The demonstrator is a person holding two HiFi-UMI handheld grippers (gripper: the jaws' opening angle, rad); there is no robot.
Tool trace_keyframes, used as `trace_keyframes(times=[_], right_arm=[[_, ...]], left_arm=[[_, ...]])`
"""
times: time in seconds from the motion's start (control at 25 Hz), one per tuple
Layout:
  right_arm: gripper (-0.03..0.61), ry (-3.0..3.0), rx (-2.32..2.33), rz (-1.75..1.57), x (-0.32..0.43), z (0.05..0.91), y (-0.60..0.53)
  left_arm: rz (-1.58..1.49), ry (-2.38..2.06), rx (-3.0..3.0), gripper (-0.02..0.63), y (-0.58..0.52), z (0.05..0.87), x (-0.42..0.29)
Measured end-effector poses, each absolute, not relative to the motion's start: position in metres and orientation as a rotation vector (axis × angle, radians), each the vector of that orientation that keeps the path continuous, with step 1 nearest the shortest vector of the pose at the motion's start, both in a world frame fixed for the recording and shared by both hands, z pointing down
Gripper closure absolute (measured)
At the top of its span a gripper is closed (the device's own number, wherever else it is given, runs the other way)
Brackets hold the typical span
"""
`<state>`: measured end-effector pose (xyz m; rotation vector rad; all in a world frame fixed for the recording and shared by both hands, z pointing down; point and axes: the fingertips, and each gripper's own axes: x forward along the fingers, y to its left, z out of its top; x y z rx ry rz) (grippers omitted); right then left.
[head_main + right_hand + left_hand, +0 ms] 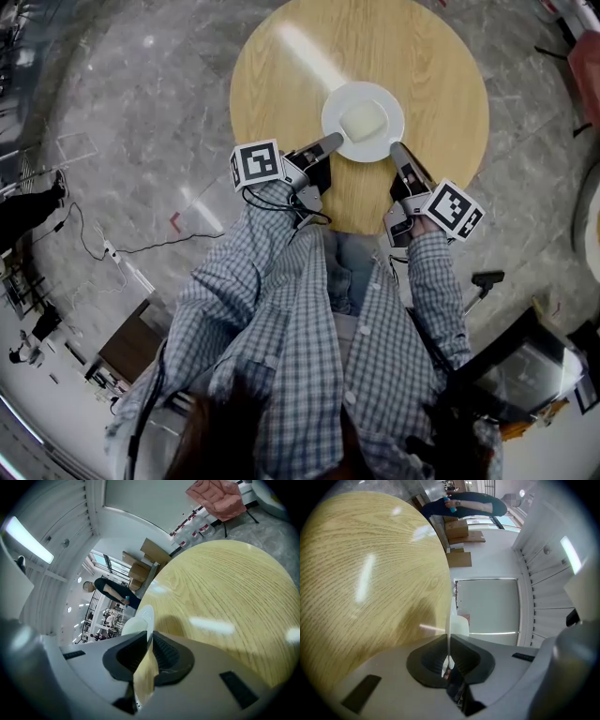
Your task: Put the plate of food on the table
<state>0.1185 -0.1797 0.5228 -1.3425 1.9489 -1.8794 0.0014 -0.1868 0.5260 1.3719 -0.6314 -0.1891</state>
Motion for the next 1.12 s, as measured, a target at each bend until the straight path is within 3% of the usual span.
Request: trace_keyframes(times=[1.12], right_arm=[[0.534,1.885,-1.442,-1.997,0.123,0.575,-0.171]], left_arm=[[-0.096,-0.669,1.284,0.594,-0.177,0.578,0.006]])
